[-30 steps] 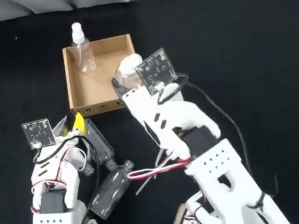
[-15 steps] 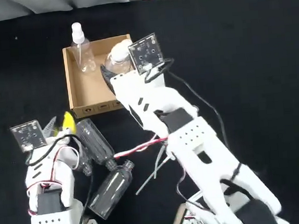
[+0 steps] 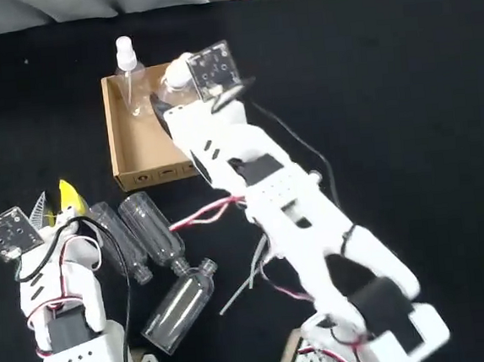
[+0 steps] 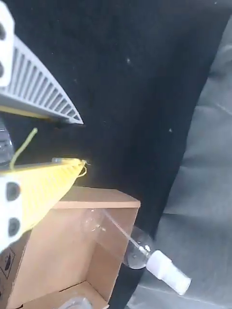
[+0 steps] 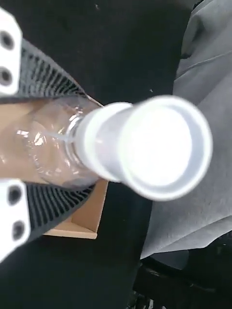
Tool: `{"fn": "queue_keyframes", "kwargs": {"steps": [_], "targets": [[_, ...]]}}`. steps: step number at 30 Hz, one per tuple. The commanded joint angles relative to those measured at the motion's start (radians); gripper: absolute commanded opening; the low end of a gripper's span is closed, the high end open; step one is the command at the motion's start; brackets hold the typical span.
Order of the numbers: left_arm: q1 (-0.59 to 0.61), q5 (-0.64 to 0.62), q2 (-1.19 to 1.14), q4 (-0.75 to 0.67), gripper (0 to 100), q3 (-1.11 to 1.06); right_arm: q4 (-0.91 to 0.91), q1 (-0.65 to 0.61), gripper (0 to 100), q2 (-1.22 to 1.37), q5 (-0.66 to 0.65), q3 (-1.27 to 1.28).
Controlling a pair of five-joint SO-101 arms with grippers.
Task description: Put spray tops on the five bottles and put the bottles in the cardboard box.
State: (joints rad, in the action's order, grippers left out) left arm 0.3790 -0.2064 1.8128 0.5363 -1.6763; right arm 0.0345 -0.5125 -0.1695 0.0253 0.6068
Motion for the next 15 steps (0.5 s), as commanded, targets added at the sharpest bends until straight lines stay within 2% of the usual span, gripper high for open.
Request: {"fn": "queue_keyframes", "kwargs": {"steps": [1, 15], "targets": [[0.018, 0.011, 0.011, -0.040, 11, -0.024, -0.032, 0.017, 4.7, 0.048, -0.003, -0.131], [0.018, 0.011, 0.011, -0.043, 11, -0.024, -0.032, -0.049, 4.7, 0.329, -0.003, -0.358]]}}
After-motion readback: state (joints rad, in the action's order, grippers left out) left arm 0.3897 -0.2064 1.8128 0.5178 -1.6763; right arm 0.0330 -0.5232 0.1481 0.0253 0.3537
